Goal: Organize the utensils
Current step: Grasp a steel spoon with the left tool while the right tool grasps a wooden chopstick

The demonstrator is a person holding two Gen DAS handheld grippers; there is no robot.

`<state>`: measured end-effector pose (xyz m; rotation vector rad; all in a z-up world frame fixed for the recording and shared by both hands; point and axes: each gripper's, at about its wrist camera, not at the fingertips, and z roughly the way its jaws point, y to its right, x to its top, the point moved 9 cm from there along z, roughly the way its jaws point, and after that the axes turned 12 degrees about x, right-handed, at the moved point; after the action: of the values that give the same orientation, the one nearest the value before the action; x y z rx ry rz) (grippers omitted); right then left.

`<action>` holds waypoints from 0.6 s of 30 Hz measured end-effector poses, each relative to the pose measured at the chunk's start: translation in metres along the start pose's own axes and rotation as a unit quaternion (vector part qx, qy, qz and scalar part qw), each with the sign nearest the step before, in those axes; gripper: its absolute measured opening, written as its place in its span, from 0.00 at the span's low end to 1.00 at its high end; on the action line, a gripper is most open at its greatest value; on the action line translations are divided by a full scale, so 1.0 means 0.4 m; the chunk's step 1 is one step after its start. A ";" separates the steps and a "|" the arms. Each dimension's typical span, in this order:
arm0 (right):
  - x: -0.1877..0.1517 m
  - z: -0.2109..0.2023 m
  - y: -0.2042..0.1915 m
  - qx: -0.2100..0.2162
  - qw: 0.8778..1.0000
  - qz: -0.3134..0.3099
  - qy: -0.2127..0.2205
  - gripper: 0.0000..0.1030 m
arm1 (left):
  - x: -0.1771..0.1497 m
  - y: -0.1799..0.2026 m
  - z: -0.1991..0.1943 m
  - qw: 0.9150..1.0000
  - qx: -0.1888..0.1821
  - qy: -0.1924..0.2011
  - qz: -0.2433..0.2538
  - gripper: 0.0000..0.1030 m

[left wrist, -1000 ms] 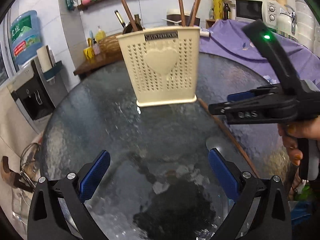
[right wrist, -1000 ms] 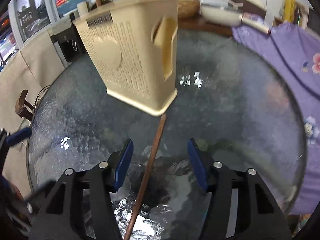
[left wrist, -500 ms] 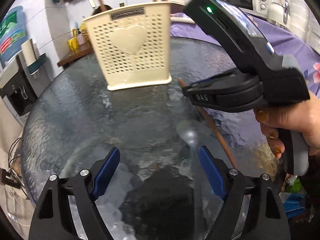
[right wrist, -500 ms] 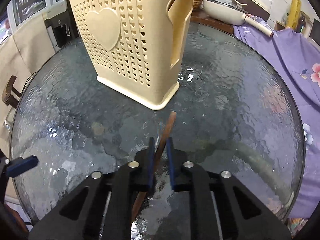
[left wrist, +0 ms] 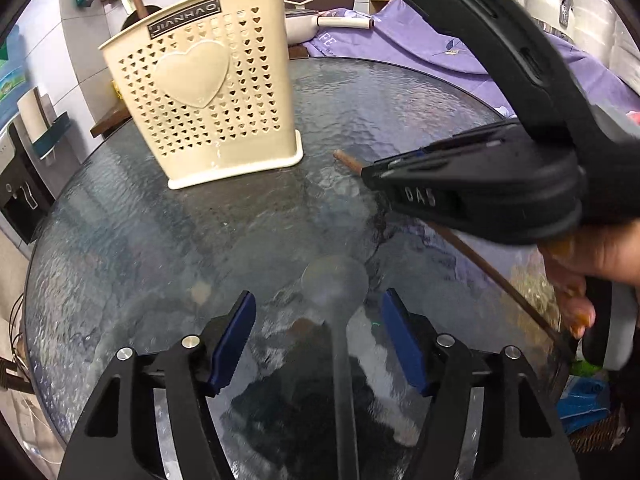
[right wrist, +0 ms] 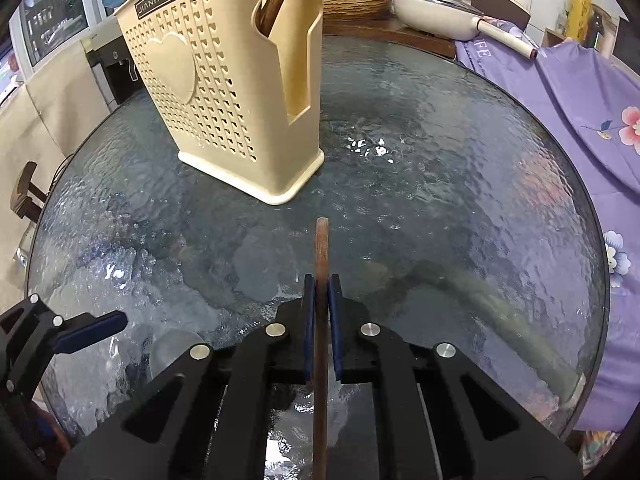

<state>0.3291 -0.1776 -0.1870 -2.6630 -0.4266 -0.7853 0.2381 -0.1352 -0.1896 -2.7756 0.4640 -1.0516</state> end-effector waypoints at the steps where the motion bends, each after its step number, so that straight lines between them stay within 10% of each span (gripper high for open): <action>1: 0.000 0.000 -0.001 0.001 1.000 0.000 0.000 0.07 | 0.004 0.002 0.002 1.000 -0.004 -0.002 -0.002 0.56; 6: 0.007 0.004 0.006 0.007 1.000 0.001 0.000 0.07 | 0.029 0.008 0.020 1.000 -0.018 -0.011 -0.013 0.34; 18: 0.039 -0.044 0.018 0.039 0.998 0.020 0.047 0.07 | 0.102 -0.043 -0.027 0.999 -0.012 0.032 -0.036 0.34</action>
<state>0.3361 -0.1882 -0.1659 -2.5437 -0.3701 -0.8596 0.2639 -0.1329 -0.1519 -2.8060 0.3884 -1.1603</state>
